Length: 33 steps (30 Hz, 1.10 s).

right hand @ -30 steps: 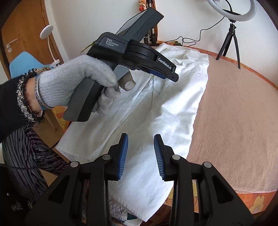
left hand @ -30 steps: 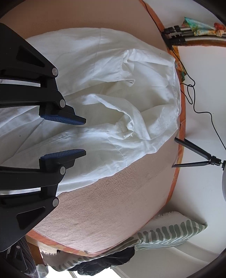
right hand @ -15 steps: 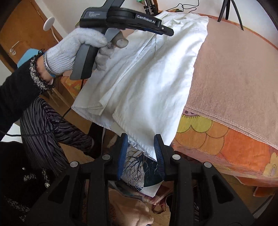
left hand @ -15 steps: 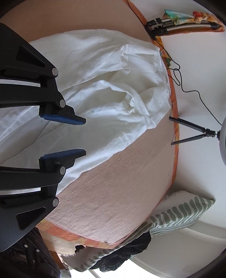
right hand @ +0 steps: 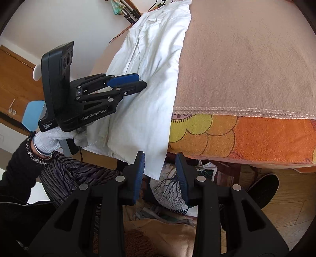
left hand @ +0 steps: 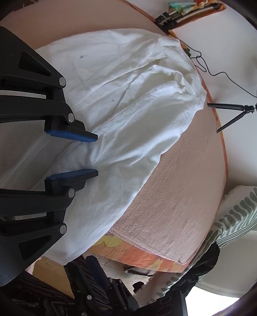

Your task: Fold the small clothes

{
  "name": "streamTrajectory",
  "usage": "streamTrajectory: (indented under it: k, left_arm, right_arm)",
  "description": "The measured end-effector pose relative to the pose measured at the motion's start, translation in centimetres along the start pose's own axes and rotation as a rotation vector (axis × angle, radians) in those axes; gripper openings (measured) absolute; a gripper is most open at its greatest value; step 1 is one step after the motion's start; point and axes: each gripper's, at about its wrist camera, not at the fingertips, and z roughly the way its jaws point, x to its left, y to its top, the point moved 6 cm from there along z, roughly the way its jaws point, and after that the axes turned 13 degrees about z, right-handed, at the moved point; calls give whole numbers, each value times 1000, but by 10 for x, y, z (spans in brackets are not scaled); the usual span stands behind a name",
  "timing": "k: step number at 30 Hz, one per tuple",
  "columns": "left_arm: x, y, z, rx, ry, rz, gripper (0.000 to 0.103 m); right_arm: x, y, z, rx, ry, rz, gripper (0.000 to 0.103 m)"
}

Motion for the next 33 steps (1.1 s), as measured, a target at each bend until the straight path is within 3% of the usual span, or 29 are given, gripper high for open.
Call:
streamTrajectory:
  k: [4,8,9,13,16,22,24,29,33]
  left_arm:
    - [-6,-28,-29,-24,-88,-126,26]
    - [14,-64,-71,-86,-114,-327,28]
    - [22,-75,-80,-95,-120,-388,33]
    - [40,-121,-94,-75,-169,-571,35]
    - [41,-143,-93,-62,-193,-636,39]
    - [45,-161,-75,-29,-225,-698,42]
    - [45,-159,-76,-56,-237,-697,49]
    - [39,-166,-74,-41,-273,-714,49]
    - [31,-172,-64,-26,-332,-745,46]
  right_arm:
    - [-2,8,3,6,17,16,48]
    - [-2,13,9,25,13,13,49]
    - [-2,14,10,31,22,17,51]
    - [0,20,12,57,48,42,53]
    - [-1,19,14,94,105,84,53]
    - [7,11,35,166,89,60,53]
    - [5,9,41,178,82,66,48]
    - [-8,7,50,218,90,126,22]
    - [-5,5,50,228,99,124,18]
